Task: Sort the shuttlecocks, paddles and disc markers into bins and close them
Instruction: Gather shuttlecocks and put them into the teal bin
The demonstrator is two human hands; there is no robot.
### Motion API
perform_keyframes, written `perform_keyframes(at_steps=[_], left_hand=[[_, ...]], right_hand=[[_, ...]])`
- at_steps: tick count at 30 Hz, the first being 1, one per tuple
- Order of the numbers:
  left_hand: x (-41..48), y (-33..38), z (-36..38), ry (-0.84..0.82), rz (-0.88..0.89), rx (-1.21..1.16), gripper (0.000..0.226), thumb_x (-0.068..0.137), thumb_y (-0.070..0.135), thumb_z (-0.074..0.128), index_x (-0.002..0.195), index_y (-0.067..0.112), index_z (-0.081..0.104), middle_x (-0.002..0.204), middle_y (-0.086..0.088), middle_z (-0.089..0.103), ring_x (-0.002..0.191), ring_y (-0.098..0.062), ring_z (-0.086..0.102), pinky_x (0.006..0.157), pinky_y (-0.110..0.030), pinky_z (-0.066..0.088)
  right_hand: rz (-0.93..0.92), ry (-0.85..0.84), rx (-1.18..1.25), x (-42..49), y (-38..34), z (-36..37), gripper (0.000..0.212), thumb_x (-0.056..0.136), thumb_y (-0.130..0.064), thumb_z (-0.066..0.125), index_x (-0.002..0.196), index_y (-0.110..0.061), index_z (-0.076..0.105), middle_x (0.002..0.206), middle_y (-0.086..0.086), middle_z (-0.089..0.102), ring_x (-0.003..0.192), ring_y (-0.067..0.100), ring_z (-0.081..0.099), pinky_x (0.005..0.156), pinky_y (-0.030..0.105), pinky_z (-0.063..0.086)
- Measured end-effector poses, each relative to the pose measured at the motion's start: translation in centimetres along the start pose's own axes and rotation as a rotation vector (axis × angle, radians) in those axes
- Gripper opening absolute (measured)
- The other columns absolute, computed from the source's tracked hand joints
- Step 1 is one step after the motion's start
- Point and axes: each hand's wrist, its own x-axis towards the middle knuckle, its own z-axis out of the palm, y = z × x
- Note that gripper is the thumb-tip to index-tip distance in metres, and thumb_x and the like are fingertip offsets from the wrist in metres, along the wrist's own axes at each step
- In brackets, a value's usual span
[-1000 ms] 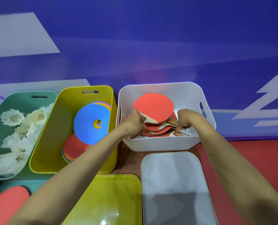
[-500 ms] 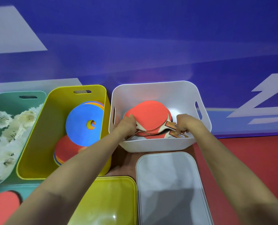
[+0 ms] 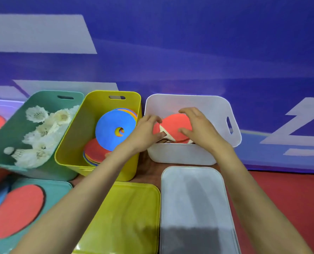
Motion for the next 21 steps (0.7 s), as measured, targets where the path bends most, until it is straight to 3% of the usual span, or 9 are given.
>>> perform_keyframes(at_steps=[2, 4, 8, 12, 15, 21], left_hand=[[-3.4, -1.0, -2.2, 0.114, 0.022, -0.015, 0.038, 0.084, 0.022, 0.065, 0.12, 0.012, 0.053, 0.126, -0.004, 0.048, 0.122, -0.02, 0.041, 0.09, -0.014, 0.026], [-6.4, -2.8, -4.4, 0.201, 0.02, -0.011, 0.039, 0.083, 0.016, 0.067, 0.119, 0.011, 0.052, 0.126, -0.007, 0.049, 0.121, -0.024, 0.042, 0.099, -0.024, 0.03], [-11.9, -7.5, -8.1, 0.329, -0.022, -0.042, 0.034, 0.083, 0.012, 0.066, 0.115, 0.012, 0.054, 0.123, -0.005, 0.05, 0.116, -0.022, 0.046, 0.095, -0.025, 0.032], [-15.5, -13.7, -11.3, 0.356, -0.033, -0.055, 0.029, 0.08, 0.009, 0.068, 0.108, 0.012, 0.059, 0.12, -0.004, 0.052, 0.115, -0.02, 0.048, 0.093, -0.019, 0.03], [-16.9, -19.5, -14.4, 0.384, -0.021, -0.051, 0.026, 0.079, 0.008, 0.069, 0.104, 0.011, 0.061, 0.116, -0.006, 0.055, 0.114, -0.024, 0.049, 0.096, -0.024, 0.031], [-19.9, -31.5, -20.6, 0.404, 0.0, -0.107, 0.022, 0.082, 0.016, 0.061, 0.103, 0.014, 0.06, 0.11, 0.001, 0.056, 0.105, -0.017, 0.053, 0.093, -0.027, 0.037]], right_hand=[[-0.11, 0.029, 0.008, -0.9, -3.4, 0.9, 0.056, 0.081, -0.018, 0.068, 0.132, -0.017, 0.045, 0.135, 0.003, 0.044, 0.124, 0.022, 0.042, 0.102, 0.031, 0.034], [-0.184, 0.035, 0.024, -1.5, -6.6, 2.3, 0.055, 0.08, -0.018, 0.068, 0.131, -0.016, 0.046, 0.132, 0.004, 0.046, 0.122, 0.023, 0.044, 0.101, 0.031, 0.035], [-0.285, 0.011, 0.049, -2.2, -12.8, 6.0, 0.052, 0.081, -0.017, 0.068, 0.129, -0.012, 0.049, 0.129, 0.006, 0.048, 0.12, 0.025, 0.046, 0.1, 0.039, 0.04], [-0.354, -0.034, 0.043, -1.7, -19.7, 10.9, 0.048, 0.082, -0.017, 0.065, 0.128, -0.011, 0.051, 0.129, 0.007, 0.049, 0.122, 0.027, 0.045, 0.103, 0.039, 0.037], [-0.367, -0.037, 0.033, -0.2, -25.2, 14.9, 0.048, 0.084, -0.019, 0.065, 0.129, -0.012, 0.05, 0.131, 0.006, 0.049, 0.123, 0.025, 0.045, 0.104, 0.038, 0.037], [-0.311, -0.037, 0.079, 3.8, -36.7, 22.3, 0.045, 0.089, -0.022, 0.06, 0.132, -0.016, 0.046, 0.134, 0.002, 0.044, 0.125, 0.02, 0.042, 0.102, 0.033, 0.038]])
